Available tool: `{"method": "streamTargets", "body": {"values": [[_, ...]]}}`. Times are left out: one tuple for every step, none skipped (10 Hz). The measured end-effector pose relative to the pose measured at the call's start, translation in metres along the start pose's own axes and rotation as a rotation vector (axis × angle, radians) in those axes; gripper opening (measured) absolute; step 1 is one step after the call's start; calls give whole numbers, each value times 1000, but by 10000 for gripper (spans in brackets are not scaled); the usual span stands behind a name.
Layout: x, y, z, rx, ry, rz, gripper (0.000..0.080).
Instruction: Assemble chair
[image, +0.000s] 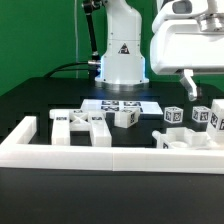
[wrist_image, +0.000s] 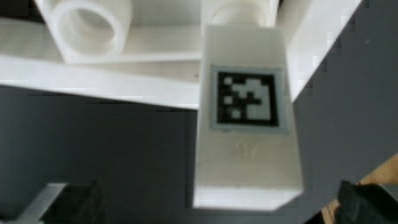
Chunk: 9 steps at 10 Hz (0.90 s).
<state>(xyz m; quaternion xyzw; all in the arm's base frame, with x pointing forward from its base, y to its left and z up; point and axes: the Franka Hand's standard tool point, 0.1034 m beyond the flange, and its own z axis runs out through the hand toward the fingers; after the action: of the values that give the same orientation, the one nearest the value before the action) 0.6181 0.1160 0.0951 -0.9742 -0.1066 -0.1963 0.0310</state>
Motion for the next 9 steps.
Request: {"method": "streamTargets", "body": {"values": [[4, -1, 2, 12, -63, -1, 649], [4, 1, 4, 21, -127, 6, 649], [1, 0, 6, 36, -228, 22, 649], [3, -1, 7, 46, -302, 38, 649], [2, -1, 9, 58, -369, 39, 649], [0, 0, 9, 67, -442, 51, 649], [0, -3, 9, 78, -508, 57, 649], [5, -3, 12, 79, -501, 55, 649], [5, -1, 12, 79, -502, 57, 649]]}}
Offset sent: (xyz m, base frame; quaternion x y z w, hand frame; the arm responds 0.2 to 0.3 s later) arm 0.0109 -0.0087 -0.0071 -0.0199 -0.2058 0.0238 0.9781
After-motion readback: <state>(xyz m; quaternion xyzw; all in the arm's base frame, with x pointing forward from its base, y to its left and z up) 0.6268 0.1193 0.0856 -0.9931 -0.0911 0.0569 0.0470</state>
